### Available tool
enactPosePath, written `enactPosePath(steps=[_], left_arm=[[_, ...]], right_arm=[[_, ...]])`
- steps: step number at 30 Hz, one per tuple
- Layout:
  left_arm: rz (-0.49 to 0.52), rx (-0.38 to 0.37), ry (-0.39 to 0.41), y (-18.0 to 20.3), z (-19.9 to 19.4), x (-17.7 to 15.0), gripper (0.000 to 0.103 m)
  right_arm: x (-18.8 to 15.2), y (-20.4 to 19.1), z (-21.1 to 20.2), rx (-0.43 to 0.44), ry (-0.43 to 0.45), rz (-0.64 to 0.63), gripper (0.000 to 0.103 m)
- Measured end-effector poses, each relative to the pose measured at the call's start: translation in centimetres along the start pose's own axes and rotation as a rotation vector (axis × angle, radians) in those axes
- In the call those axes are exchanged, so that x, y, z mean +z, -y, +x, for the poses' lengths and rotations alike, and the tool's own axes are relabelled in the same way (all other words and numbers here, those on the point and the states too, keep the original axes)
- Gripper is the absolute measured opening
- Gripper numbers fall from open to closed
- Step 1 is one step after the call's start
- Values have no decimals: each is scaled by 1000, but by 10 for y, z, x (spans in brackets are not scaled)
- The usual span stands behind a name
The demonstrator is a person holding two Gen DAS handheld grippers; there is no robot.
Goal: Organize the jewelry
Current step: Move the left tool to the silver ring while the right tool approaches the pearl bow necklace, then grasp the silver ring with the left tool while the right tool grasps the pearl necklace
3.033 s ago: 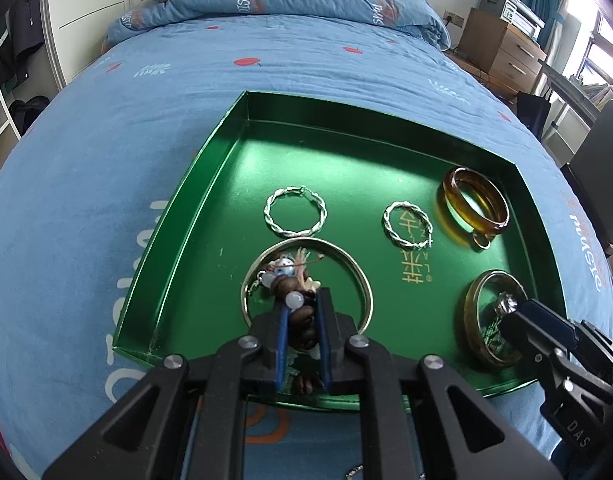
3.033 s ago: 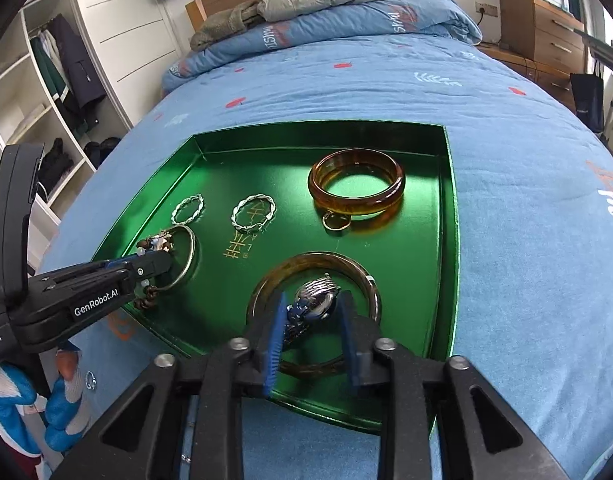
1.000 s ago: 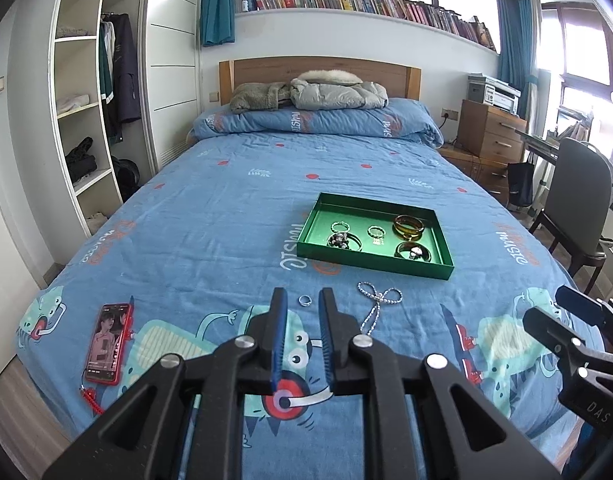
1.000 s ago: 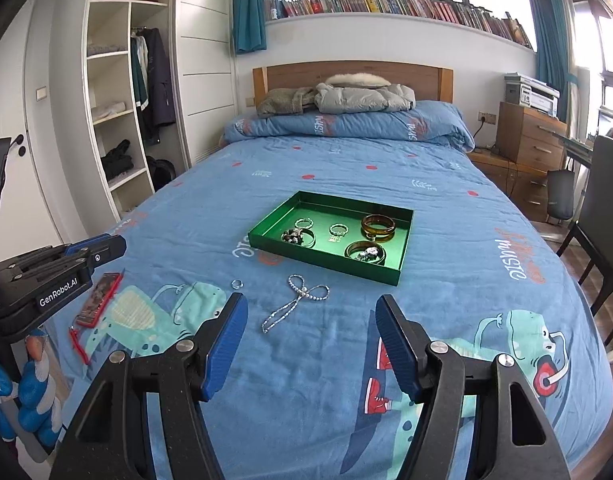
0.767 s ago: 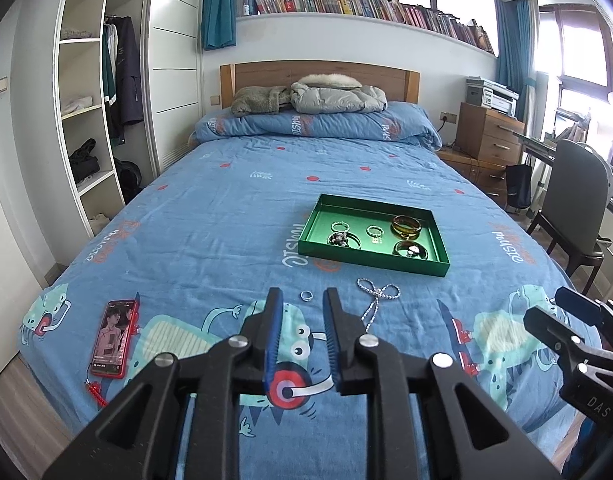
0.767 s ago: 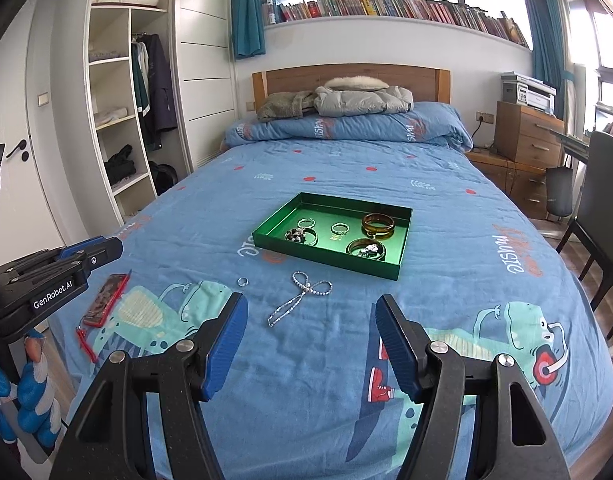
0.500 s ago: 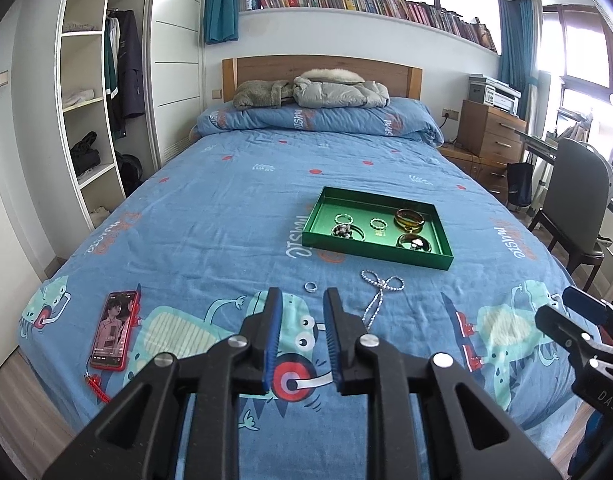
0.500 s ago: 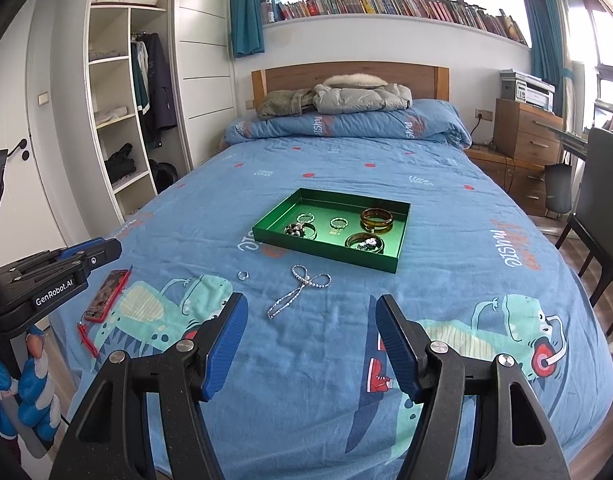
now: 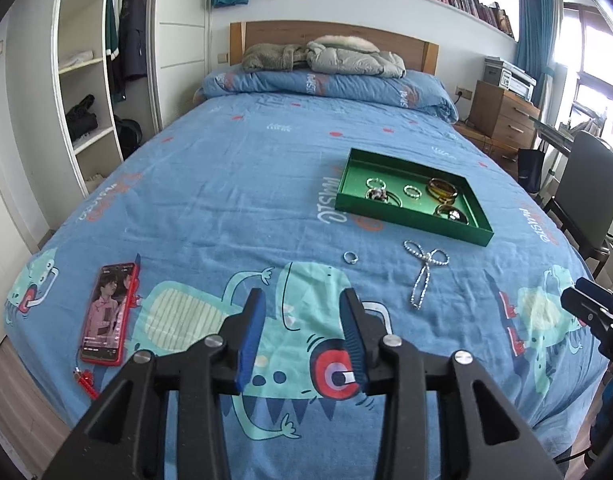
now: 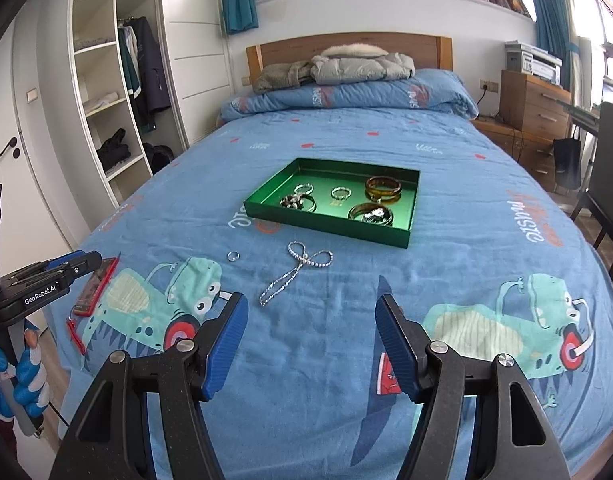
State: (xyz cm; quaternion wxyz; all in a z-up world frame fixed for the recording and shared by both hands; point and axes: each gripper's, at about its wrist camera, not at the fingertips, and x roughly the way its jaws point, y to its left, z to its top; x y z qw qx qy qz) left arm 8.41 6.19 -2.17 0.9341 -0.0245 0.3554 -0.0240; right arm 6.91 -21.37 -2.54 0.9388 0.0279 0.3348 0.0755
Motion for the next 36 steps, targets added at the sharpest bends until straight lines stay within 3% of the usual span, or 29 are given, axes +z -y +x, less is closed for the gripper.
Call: enactPosePath(steps=[15, 26, 36], left_arm=[[105, -196, -169, 25, 145, 16, 36], [177, -195, -183, 45, 202, 22, 36], [204, -166, -143, 51, 219, 18, 35]], right_arm=[[5, 4, 131, 77, -174, 40, 58], [12, 2, 208, 122, -263, 71, 51], [27, -13, 242, 84, -243, -24, 49]])
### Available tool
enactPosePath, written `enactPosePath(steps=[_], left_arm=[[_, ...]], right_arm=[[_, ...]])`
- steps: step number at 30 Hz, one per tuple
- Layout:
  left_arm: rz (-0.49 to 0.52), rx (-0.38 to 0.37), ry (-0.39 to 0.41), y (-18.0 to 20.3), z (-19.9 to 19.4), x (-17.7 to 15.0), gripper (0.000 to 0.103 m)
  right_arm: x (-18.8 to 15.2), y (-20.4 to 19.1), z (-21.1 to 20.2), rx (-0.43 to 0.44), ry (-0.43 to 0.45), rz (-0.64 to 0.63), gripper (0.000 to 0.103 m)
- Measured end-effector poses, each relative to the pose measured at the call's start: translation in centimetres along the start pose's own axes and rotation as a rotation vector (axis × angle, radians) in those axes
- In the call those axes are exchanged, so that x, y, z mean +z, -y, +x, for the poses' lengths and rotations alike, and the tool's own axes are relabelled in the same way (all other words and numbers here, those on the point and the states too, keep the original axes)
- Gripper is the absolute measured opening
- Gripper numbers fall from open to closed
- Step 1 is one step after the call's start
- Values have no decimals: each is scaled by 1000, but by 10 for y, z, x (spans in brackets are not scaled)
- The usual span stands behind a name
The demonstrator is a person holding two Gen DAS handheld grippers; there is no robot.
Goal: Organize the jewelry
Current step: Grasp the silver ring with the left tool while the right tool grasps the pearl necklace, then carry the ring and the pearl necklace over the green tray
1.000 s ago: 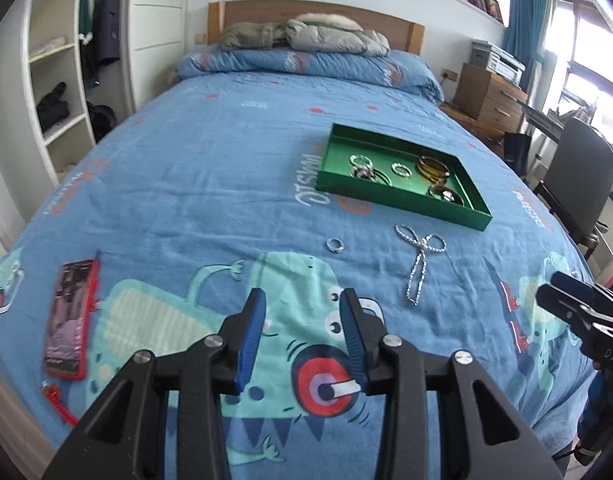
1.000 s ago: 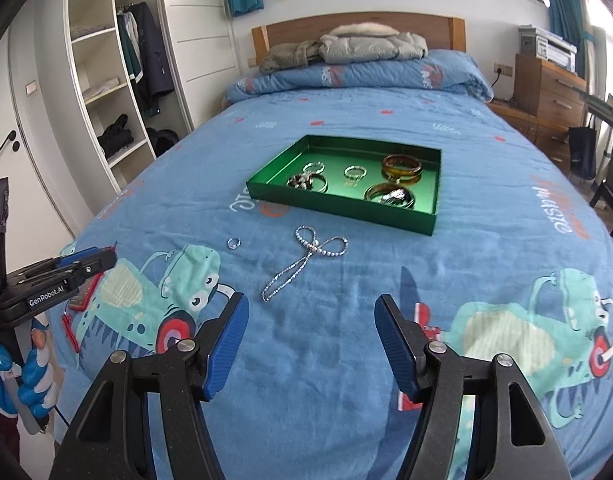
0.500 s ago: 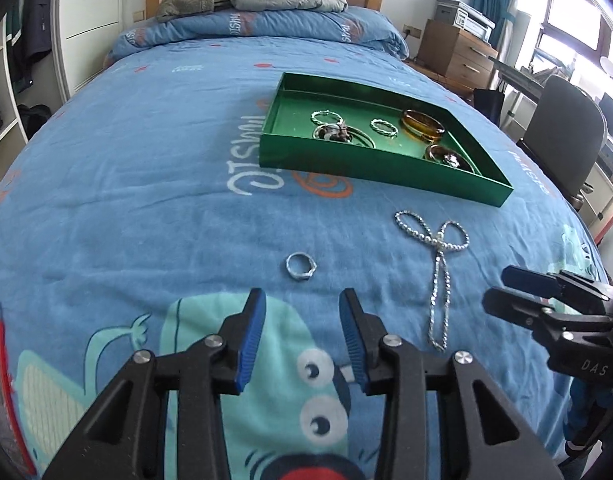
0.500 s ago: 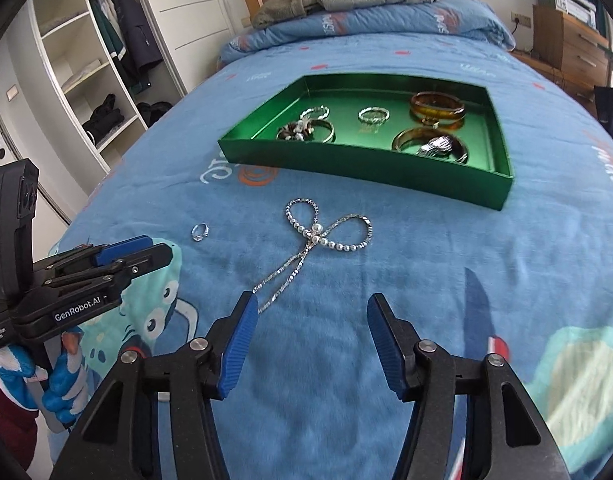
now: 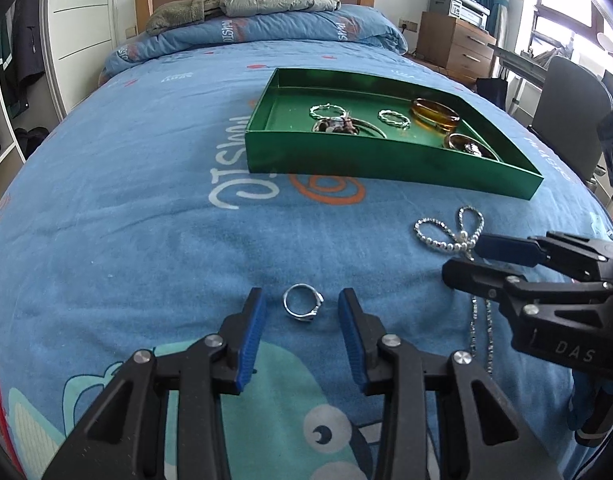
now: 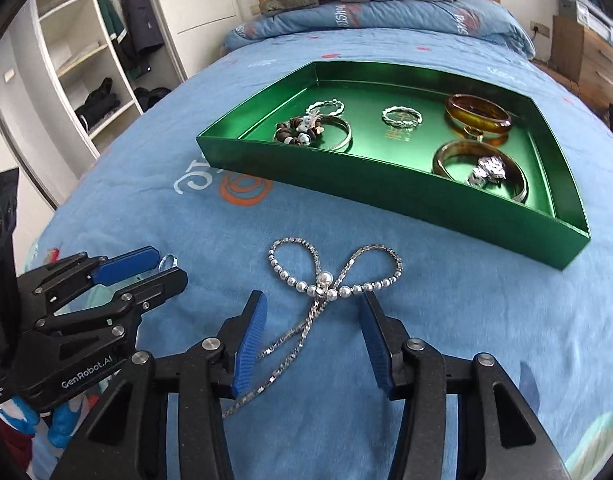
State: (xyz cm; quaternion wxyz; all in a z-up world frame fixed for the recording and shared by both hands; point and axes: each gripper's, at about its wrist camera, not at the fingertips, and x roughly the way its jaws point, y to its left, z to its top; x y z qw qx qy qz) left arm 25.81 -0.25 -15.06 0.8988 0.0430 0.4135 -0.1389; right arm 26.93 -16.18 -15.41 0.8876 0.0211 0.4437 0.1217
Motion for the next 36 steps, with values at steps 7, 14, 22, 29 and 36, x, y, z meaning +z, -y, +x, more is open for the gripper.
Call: enactPosePath(steps=[7, 14, 22, 29, 36], left_arm=[[-19, -3, 0, -5, 4, 3, 23], [6, 41, -5, 1, 0, 3, 19], [-28, 42, -22, -1, -16, -2, 19], [-48, 36, 6, 5, -53, -12, 19], [-46, 32, 40, 16, -95, -23, 19]], right_arm=[[4, -2, 9, -48, 20, -80, 35], [3, 16, 2, -55, 15, -33, 5], [-19, 18, -29, -39, 24, 11, 4], [-39, 15, -70, -23, 68, 25, 4], [-57, 8, -111, -15, 113, 29, 4]])
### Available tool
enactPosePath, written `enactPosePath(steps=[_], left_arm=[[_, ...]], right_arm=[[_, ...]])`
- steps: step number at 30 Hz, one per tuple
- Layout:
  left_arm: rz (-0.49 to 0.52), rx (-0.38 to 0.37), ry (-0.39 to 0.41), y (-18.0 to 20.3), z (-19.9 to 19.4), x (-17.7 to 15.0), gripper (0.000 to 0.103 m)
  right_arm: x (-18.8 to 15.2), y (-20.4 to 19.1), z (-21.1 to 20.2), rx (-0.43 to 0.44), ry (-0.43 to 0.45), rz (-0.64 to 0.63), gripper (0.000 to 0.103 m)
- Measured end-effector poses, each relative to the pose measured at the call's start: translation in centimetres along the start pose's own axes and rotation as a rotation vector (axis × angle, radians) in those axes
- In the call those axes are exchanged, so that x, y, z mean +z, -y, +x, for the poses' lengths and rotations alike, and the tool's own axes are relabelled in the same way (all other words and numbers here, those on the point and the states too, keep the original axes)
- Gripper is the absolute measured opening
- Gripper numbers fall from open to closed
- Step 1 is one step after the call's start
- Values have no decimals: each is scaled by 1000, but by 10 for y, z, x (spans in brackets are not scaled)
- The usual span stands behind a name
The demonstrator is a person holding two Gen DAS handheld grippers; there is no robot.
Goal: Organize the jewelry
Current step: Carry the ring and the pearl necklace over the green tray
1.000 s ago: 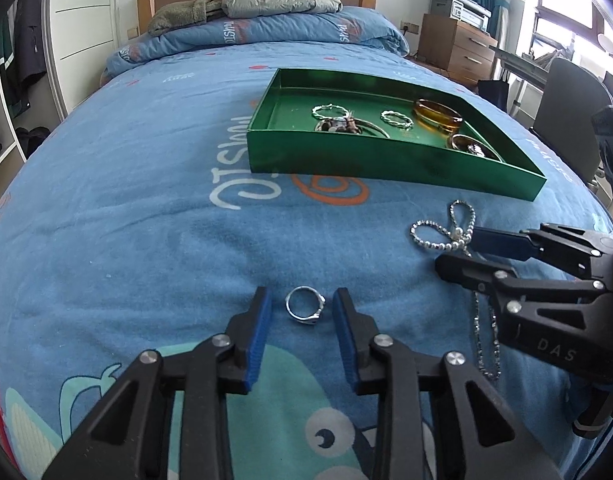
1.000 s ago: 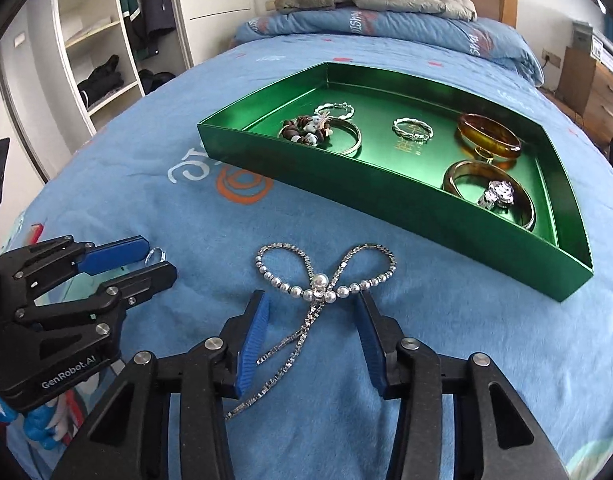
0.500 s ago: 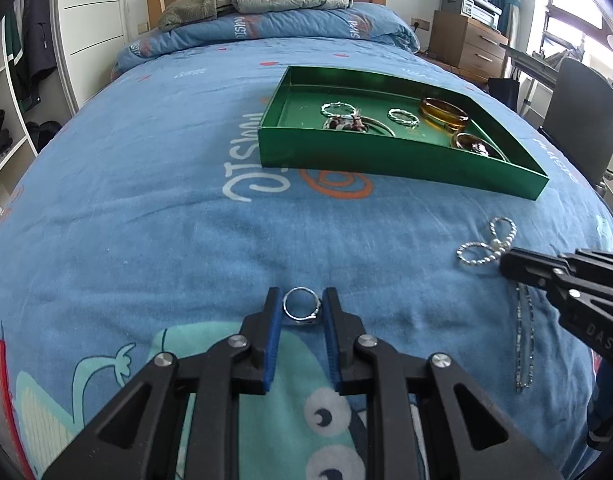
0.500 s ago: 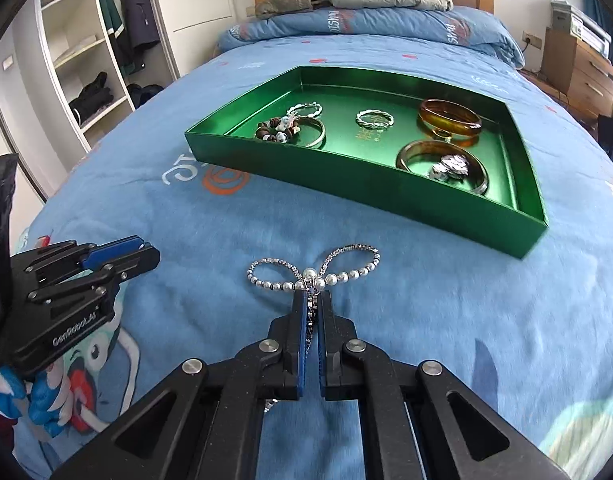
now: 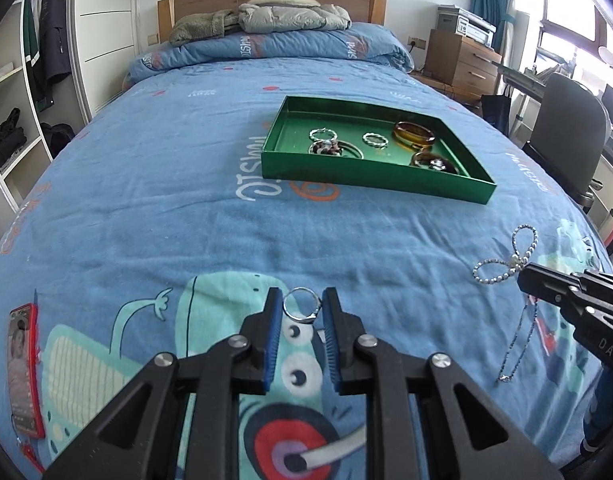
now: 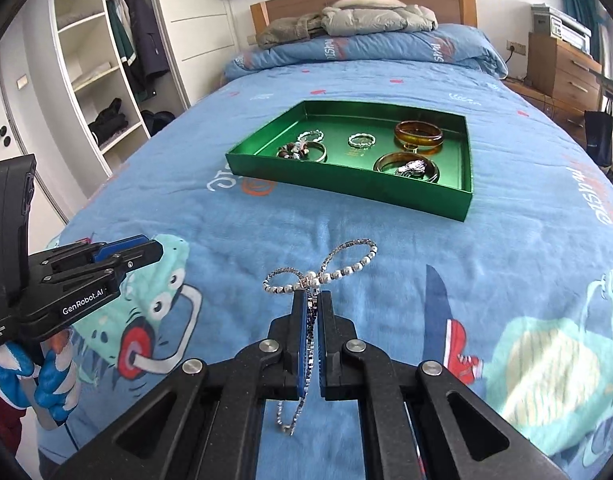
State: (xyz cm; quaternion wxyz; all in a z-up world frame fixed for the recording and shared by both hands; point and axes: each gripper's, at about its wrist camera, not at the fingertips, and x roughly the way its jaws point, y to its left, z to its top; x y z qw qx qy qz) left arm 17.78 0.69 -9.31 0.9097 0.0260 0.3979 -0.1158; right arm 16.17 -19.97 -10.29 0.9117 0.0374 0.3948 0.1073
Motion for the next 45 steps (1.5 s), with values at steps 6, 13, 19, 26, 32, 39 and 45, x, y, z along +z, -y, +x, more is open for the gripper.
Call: enactPosePath(steps=[6, 13, 19, 26, 32, 39, 45], left_arm=[[4, -13, 40, 11, -37, -7, 19], [0, -29, 78, 20, -70, -14, 19], [3, -37, 100, 22, -85, -13, 19], [-3, -47, 107, 21, -80, -2, 19], [-7, -67, 98, 20, -58, 24, 19], [-5, -67, 105, 18, -16, 78, 19], [10, -40, 96, 15, 37, 128, 19]], right_arm=[[-11, -5, -37, 5, 48, 2, 4], [-23, -11, -74, 4, 96, -6, 4], [-27, -14, -95, 8, 129, -14, 4], [-18, -12, -97, 11, 155, -21, 4], [3, -8, -85, 24, 167, -24, 4], [53, 3, -46, 28, 173, -28, 4], [102, 17, -1, 28, 186, -3, 4]])
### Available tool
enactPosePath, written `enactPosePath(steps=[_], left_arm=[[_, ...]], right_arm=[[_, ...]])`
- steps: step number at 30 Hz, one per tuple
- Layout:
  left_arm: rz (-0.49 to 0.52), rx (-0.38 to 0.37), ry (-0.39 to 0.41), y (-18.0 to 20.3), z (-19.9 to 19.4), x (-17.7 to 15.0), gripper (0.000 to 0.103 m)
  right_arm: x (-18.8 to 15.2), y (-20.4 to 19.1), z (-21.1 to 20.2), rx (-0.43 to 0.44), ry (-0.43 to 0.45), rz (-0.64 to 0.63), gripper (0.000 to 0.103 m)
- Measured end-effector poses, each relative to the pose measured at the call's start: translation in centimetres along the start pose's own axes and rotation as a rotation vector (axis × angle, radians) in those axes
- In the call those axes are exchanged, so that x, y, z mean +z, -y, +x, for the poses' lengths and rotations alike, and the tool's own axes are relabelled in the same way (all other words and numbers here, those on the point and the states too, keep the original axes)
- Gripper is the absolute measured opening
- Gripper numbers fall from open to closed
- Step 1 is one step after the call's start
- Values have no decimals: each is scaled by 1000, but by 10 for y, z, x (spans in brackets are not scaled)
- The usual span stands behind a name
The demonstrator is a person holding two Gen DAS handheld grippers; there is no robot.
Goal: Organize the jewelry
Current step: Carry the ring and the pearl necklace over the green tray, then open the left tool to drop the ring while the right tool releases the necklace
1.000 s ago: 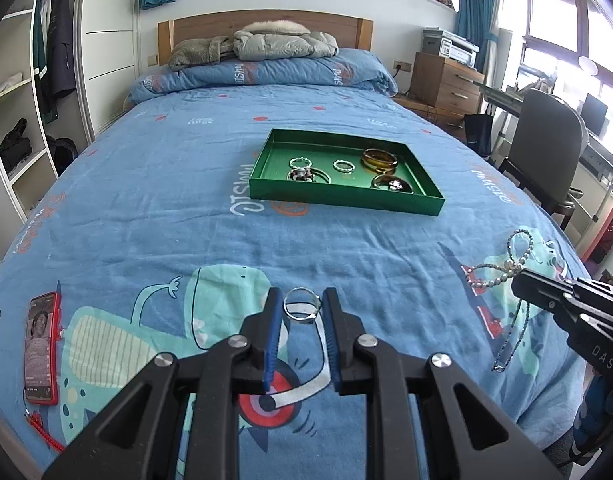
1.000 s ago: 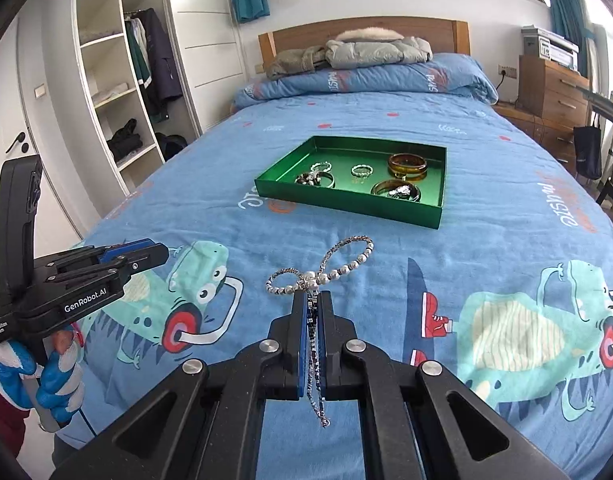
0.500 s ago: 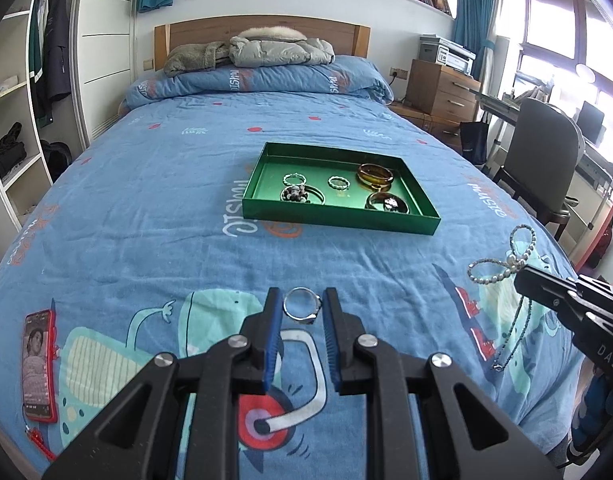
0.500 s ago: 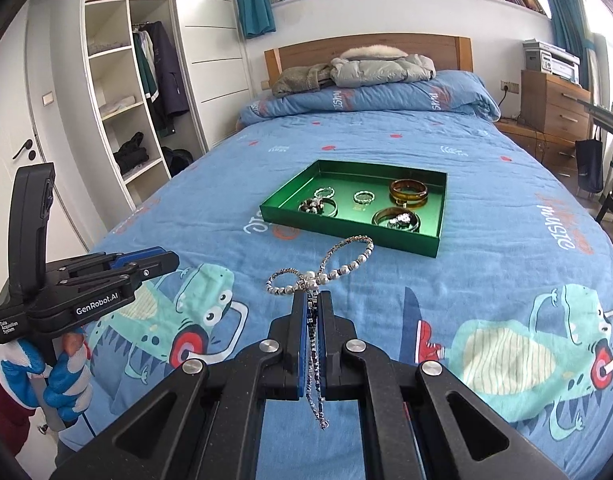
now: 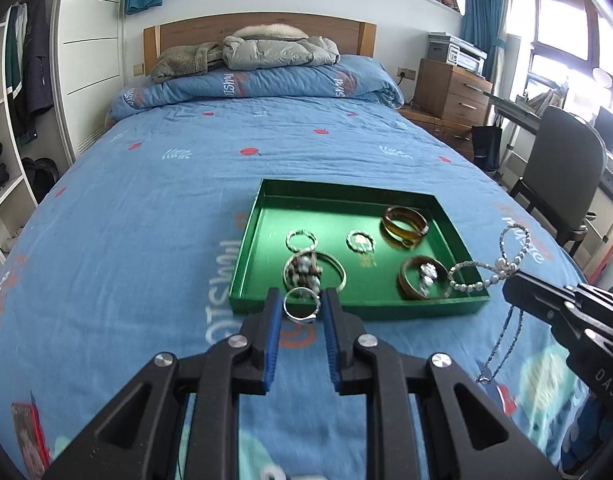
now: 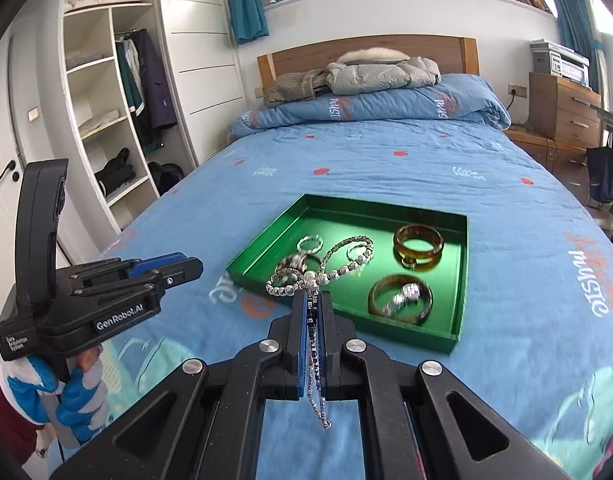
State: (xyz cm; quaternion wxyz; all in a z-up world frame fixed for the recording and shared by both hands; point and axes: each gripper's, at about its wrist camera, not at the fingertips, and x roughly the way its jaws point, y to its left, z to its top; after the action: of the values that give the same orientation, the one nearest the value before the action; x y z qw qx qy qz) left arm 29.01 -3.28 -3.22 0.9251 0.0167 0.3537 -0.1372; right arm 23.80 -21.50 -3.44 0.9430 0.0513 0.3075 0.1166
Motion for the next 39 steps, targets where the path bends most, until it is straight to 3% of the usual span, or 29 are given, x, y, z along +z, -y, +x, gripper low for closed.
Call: enactPosePath(steps=[12, 21, 32, 39], left_arm=[[0, 29, -73, 2, 117, 67, 19], [-24, 44, -121, 6, 169, 97, 19], [-90, 95, -273, -6, 214, 86, 19], [-147, 86, -319, -17, 225, 79, 20]], right_arm=[[44, 38, 106, -40, -47, 90, 4], [66, 63, 167, -50, -113, 157, 4], [52, 79, 212, -63, -266, 187, 4], [44, 84, 210, -99, -296, 187, 7]])
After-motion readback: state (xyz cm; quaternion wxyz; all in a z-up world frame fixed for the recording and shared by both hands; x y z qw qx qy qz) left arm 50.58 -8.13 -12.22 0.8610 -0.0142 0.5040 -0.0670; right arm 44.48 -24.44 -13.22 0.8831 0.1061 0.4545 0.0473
